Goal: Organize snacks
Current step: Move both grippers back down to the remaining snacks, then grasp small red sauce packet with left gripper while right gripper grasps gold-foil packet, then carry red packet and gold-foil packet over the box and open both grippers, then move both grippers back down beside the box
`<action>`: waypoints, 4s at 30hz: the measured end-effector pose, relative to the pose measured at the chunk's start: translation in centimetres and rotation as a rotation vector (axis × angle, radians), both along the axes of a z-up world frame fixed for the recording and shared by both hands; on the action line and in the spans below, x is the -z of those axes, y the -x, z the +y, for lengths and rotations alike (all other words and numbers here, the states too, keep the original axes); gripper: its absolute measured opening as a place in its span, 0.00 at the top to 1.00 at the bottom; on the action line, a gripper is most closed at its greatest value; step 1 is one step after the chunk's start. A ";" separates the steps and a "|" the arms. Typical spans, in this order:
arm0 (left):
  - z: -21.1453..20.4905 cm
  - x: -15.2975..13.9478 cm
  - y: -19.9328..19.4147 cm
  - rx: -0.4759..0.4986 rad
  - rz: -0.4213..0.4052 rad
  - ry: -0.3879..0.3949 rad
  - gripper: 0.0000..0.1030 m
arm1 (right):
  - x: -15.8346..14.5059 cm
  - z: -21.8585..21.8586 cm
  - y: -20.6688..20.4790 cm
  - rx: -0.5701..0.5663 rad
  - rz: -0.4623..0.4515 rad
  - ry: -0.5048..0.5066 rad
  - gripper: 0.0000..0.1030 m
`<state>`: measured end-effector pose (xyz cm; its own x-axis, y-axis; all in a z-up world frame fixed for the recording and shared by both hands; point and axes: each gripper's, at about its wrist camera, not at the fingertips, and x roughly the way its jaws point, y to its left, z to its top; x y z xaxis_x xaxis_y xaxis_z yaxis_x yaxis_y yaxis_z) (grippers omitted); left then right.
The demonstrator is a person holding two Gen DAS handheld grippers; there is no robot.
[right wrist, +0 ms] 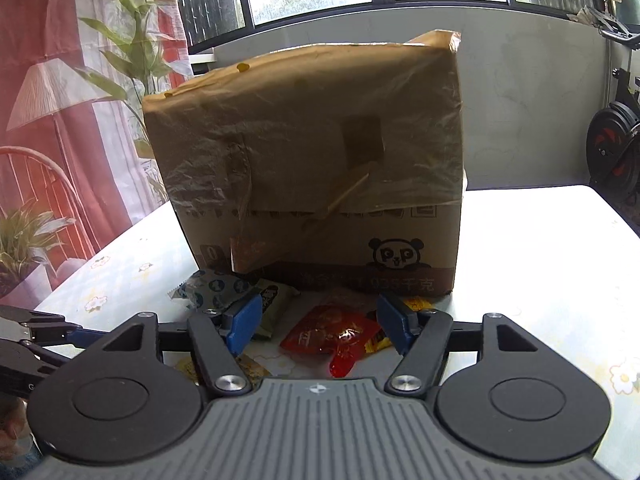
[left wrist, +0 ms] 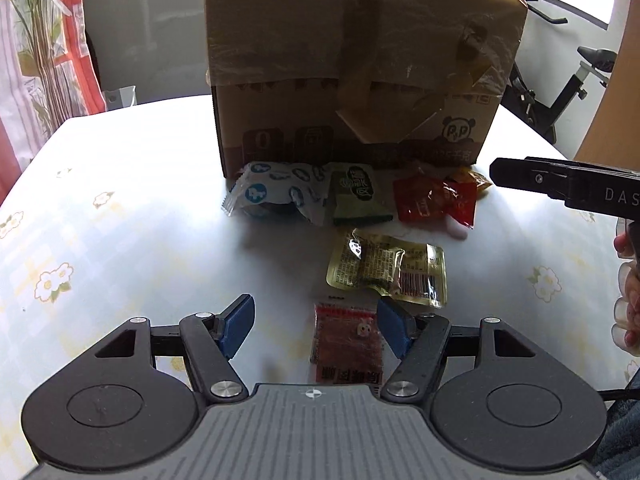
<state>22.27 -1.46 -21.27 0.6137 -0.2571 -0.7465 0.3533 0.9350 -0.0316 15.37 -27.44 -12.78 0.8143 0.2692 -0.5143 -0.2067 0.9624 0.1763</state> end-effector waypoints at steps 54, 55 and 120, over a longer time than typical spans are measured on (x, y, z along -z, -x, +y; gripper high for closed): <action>3.0 -1.3 1.1 -0.133 -0.084 0.095 0.61 | 4.3 4.6 -1.0 -0.326 0.069 0.039 0.56; 2.9 -1.5 1.1 -0.131 -0.091 0.091 0.61 | 3.9 4.1 -0.8 -0.311 0.058 0.028 0.56; 4.7 -10.5 -8.7 -0.225 -0.262 0.161 0.35 | -0.5 -5.6 -4.8 0.081 -0.085 0.060 0.44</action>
